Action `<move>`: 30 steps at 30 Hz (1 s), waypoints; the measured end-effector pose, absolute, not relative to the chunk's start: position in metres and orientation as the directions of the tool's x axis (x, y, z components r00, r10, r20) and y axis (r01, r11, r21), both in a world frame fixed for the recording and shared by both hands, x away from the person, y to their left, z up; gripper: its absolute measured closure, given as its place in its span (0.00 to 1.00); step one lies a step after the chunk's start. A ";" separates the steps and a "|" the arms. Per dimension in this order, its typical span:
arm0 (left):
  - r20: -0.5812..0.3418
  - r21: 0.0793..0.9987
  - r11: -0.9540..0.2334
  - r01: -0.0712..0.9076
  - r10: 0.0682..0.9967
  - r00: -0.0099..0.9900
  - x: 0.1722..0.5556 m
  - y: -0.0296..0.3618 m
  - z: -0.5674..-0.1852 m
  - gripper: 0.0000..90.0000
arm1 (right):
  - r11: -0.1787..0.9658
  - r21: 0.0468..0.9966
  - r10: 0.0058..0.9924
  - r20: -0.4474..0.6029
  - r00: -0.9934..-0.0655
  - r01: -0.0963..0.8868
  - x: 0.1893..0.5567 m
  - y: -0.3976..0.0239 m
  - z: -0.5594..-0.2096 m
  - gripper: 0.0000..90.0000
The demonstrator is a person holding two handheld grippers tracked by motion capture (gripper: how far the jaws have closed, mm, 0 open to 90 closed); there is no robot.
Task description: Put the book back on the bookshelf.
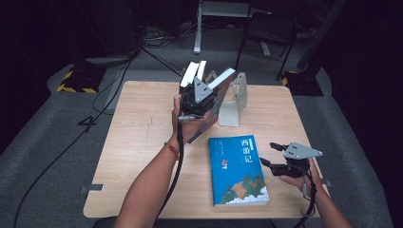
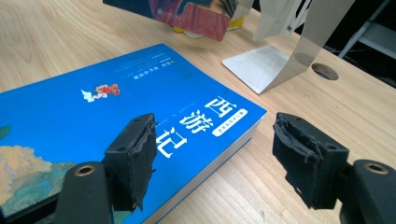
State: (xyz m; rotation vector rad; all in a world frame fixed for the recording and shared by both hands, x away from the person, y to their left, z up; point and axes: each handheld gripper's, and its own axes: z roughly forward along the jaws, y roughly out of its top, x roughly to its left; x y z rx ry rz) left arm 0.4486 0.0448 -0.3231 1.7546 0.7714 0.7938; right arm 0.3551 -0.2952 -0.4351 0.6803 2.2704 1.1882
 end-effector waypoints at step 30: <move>0.091 0.958 -0.197 0.207 0.897 0.433 0.475 0.044 -0.329 0.81 | 0.539 0.815 0.603 -0.197 -0.773 0.213 0.355 -0.292 -0.442 0.34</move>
